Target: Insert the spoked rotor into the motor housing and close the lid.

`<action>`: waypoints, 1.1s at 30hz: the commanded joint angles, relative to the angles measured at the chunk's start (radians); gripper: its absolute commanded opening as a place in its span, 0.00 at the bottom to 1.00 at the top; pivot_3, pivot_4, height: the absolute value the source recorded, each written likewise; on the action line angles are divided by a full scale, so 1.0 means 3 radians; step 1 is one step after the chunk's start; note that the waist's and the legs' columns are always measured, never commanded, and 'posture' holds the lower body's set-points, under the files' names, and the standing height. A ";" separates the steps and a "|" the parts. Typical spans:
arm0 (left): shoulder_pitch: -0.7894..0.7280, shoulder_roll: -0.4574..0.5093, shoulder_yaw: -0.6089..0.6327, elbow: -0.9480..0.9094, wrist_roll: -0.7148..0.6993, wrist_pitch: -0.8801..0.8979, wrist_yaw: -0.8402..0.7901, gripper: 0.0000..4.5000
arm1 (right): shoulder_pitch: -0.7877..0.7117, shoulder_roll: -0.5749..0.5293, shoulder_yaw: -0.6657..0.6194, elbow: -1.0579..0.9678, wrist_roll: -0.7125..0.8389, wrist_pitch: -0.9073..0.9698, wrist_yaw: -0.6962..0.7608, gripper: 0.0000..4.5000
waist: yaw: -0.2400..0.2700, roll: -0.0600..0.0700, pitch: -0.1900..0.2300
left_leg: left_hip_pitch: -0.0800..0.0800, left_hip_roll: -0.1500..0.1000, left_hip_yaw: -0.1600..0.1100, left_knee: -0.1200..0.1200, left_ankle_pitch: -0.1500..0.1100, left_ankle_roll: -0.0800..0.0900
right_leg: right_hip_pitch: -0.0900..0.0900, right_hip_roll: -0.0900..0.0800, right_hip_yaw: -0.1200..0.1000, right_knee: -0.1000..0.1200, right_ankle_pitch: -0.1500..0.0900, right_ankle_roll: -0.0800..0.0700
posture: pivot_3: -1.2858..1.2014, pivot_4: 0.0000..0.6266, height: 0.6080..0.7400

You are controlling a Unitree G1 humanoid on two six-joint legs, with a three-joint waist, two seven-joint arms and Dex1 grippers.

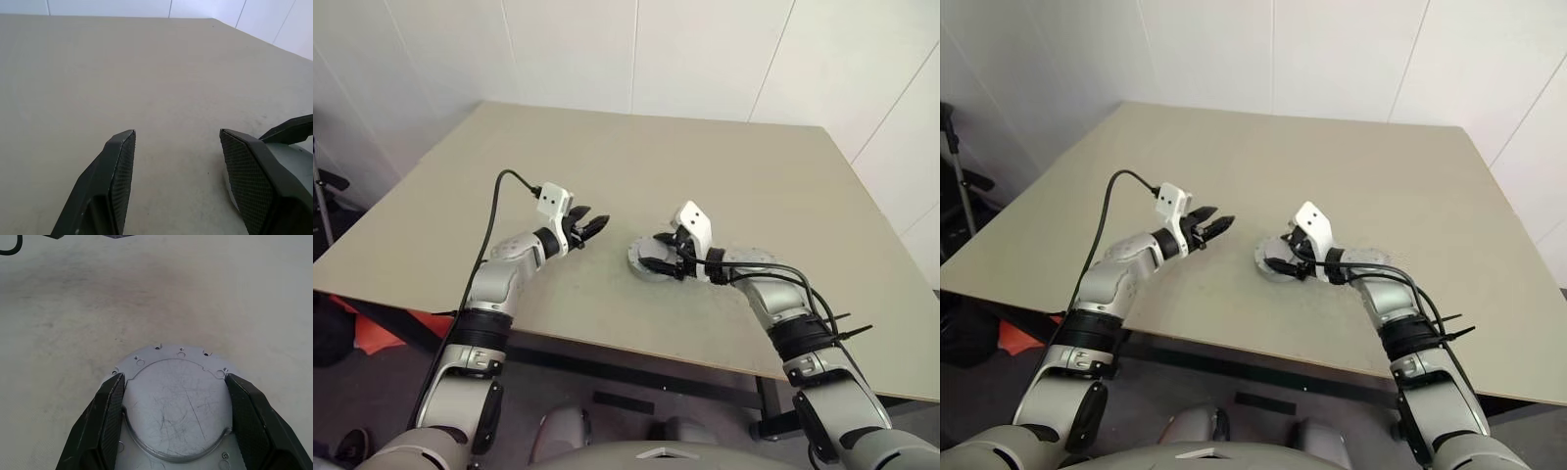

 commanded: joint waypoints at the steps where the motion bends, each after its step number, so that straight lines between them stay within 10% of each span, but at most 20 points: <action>1: -0.0044 0.0018 0.0011 -0.0120 0.0011 -0.0038 -0.0006 0.65 | 0.0133 -0.0120 0.0129 0.0407 -0.0388 -0.0116 -0.0181 0.70 | -0.0001 0.0000 0.0000 | 0.0000 0.0000 0.0001 0.0000 0.0000 0.0000 | 0.0000 0.0000 0.0000 0.0000 0.0000 0.0000 | 0.52 0.00 1.00; 18: -0.0041 0.0030 0.0016 -0.0118 0.0013 -0.0034 -0.0016 0.65 | 0.0032 0.0047 -0.0291 -0.0052 0.0433 0.0873 0.0151 0.70 | 0.0002 0.0000 0.0001 | -0.0016 0.0001 0.0003 0.0000 0.0000 0.0001 | -0.0010 -0.0001 0.0000 -0.0003 0.0006 -0.0010 | 0.52 0.00 1.00; 33: -0.0046 0.0032 0.0025 -0.0091 0.0039 -0.0054 -0.0013 0.65 | 0.0316 -0.0061 -0.0154 -0.0510 0.0356 0.0452 0.0524 0.70 | 0.0005 -0.0001 -0.0001 | -0.0104 0.0006 0.0008 0.0017 -0.0020 0.0022 | -0.0091 -0.0001 -0.0002 0.0020 0.0012 -0.0040 | 0.52 0.00 1.00</action>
